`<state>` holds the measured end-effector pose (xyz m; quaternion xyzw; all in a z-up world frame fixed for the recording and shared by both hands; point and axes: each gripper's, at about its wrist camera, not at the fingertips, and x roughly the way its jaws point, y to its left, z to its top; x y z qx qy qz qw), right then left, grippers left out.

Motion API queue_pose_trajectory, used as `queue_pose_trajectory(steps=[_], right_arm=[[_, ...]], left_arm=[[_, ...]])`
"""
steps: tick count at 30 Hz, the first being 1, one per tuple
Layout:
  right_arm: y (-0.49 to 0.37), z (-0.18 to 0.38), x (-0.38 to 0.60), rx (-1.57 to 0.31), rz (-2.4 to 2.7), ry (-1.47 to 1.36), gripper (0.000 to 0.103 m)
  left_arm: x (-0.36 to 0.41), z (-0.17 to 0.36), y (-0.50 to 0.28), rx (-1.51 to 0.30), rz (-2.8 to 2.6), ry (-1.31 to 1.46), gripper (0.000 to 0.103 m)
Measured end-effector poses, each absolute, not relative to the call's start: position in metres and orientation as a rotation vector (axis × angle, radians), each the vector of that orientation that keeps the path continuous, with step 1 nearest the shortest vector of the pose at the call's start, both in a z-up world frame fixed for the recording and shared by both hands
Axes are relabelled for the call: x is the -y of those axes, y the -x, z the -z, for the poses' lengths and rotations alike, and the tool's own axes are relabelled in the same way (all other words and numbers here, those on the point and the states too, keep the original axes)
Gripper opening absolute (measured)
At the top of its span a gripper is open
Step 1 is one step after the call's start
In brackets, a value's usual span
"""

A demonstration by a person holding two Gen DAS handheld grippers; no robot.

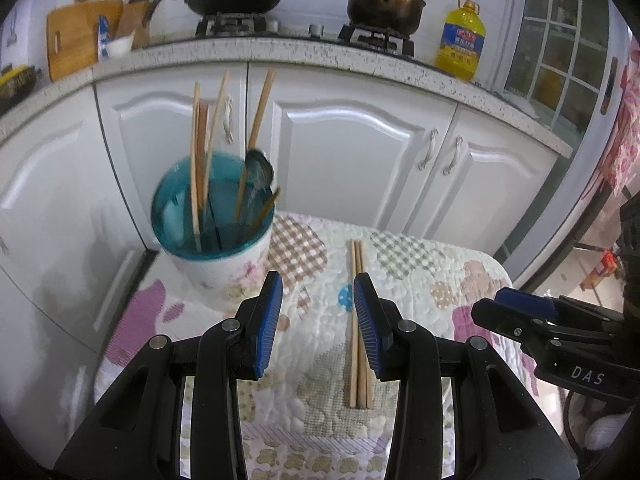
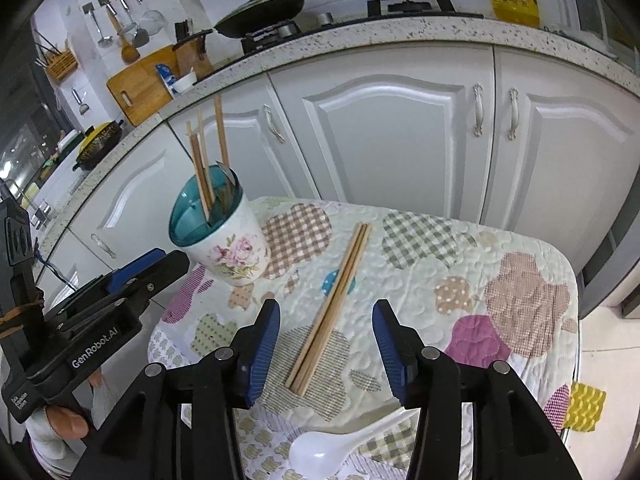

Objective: Organize utensils
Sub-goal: 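Move the left gripper over a chopstick while the right approaches the other chopsticks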

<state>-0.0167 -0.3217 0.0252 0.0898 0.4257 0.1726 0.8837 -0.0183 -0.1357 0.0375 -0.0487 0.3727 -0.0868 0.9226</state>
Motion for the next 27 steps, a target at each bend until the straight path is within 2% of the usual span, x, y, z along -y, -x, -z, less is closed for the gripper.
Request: queue_pose_trajectory(steps=[16,27], right_arm=[[-0.057,0.066,0.295,-1.105,-0.337,-0.127,0.047],[-0.095,0.093,0.273,-1.142,-0.305,-0.023,0.047]], left_arm=[[0.123,0.024,0.005,-0.921,0.174,0.128,0.036],[0.117,0.049,-0.010,-0.982,0.170,0.137,0.036]])
